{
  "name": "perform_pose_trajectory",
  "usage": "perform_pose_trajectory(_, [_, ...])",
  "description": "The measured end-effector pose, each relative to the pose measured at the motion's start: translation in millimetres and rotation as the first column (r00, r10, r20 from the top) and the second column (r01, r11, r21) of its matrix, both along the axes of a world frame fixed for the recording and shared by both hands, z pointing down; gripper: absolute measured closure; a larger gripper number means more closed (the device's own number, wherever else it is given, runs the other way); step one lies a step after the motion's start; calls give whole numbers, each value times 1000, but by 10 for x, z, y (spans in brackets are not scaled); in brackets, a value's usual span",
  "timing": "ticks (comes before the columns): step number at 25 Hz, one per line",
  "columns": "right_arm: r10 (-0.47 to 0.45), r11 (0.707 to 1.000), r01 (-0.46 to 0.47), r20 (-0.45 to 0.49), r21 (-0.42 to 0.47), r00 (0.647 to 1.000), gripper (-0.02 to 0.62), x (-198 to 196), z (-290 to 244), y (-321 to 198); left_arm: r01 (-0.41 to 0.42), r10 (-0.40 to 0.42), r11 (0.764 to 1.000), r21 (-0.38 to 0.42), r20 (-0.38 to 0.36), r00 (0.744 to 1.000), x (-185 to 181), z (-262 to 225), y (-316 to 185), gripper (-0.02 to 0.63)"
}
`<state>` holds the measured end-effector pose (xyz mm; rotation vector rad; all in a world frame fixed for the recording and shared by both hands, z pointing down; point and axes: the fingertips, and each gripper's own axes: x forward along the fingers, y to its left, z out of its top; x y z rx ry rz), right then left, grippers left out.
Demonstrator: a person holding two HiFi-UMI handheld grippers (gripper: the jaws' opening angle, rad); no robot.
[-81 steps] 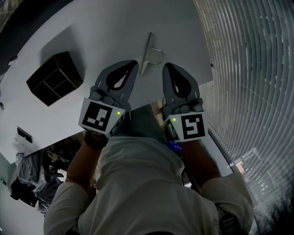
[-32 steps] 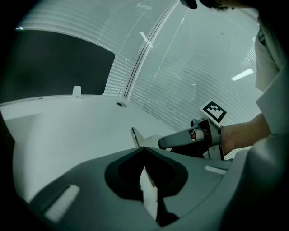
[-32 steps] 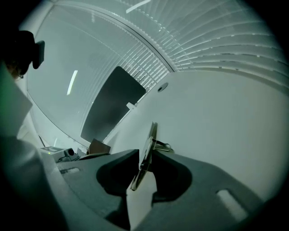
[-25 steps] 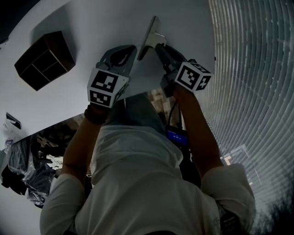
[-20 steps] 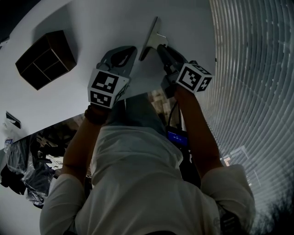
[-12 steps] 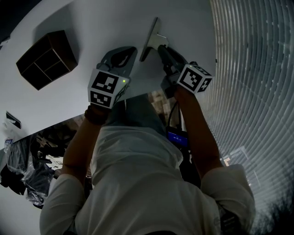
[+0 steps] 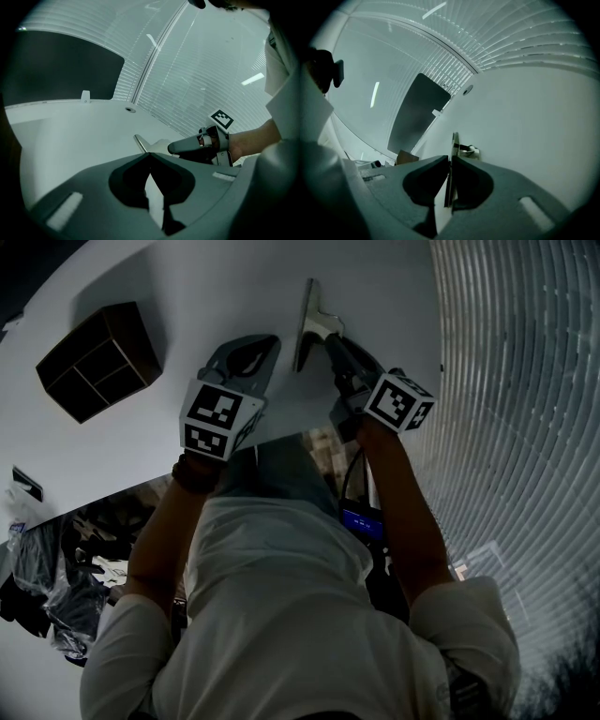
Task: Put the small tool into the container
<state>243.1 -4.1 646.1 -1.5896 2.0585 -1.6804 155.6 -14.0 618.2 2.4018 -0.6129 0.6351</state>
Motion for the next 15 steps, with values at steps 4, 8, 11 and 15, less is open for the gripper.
perform_pose_trajectory(4, [-8,1000,8,-3,13,1000,569,-12,-59,-15,-1,1,1000,1,-2,1000,2,-28,-7,604])
perform_pose_trajectory(8, [-3,1000,3,-9,7,1000,571,0,-57,-18,-2,2,1000,1,-3,1000,-3,-27,-15,604])
perform_pose_trajectory(11, [2,1000,-2,-3,14,1000,571,1,-86,-36,-2,2,1000,6,-7,1000,2,-49,-34,604])
perform_pose_trajectory(15, [3,1000,-3,6,11,1000,571,-6,-114,-41,2,-2,1000,4,-8,1000,-1,-67,-48,604])
